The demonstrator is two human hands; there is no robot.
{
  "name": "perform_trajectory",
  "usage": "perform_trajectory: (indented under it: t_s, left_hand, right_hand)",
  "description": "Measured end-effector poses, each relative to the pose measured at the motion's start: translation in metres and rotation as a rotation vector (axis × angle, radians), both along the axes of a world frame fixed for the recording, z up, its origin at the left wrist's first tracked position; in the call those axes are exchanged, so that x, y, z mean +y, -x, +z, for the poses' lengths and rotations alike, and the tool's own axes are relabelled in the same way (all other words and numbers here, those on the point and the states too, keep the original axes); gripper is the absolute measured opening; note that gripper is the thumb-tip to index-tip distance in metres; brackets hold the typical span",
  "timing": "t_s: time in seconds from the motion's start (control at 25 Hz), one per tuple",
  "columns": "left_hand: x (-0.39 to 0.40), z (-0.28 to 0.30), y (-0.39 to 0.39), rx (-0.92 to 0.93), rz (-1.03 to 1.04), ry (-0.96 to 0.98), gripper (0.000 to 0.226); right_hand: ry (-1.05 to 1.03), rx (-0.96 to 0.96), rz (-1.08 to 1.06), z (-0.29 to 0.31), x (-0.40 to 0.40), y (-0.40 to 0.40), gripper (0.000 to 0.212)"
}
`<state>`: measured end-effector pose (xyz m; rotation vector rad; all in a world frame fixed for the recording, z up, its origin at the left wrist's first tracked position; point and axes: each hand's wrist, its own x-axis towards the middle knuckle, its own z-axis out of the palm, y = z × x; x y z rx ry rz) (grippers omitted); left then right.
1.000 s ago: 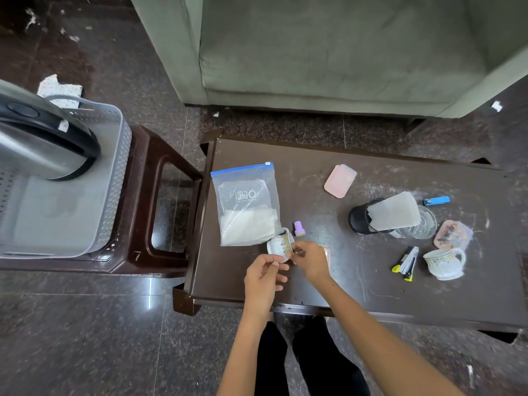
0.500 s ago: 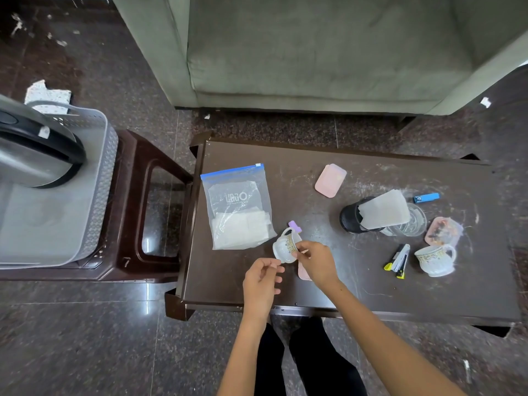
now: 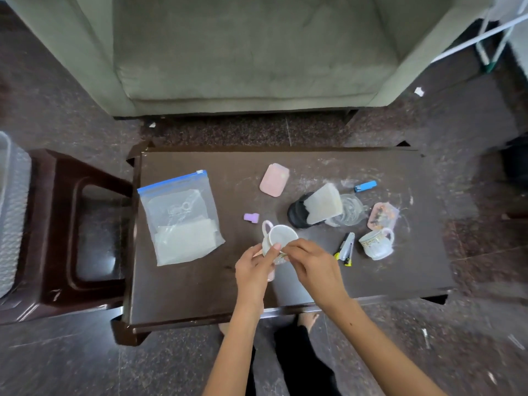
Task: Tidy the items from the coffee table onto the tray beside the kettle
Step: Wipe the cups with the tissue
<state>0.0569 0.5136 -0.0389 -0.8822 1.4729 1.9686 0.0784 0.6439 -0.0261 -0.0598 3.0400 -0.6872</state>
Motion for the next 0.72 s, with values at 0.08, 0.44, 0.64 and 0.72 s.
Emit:
perform_trajectory:
  t_s: [0.08, 0.44, 0.64, 0.72]
  left_hand:
    - [0.025, 0.001, -0.006, 0.003, 0.010, -0.078, 0.031]
    - [0.153, 0.004, -0.030, 0.017, 0.012, -0.075, 0.029]
    - [0.185, -0.002, -0.033, 0.030, 0.019, -0.082, 0.028]
    - [0.191, -0.005, -0.036, 0.019, 0.036, -0.077, 0.027]
  right_hand:
    - [0.066, 0.001, -0.071, 0.005, 0.028, -0.011, 0.023]
    - [0.099, -0.099, -0.424, 0.005, 0.185, -0.056, 0.017]
    - [-0.203, -0.485, -0.287, -0.025, 0.234, -0.025, 0.049]
    - [-0.287, -0.593, -0.127, -0.033, 0.237, -0.005, 0.058]
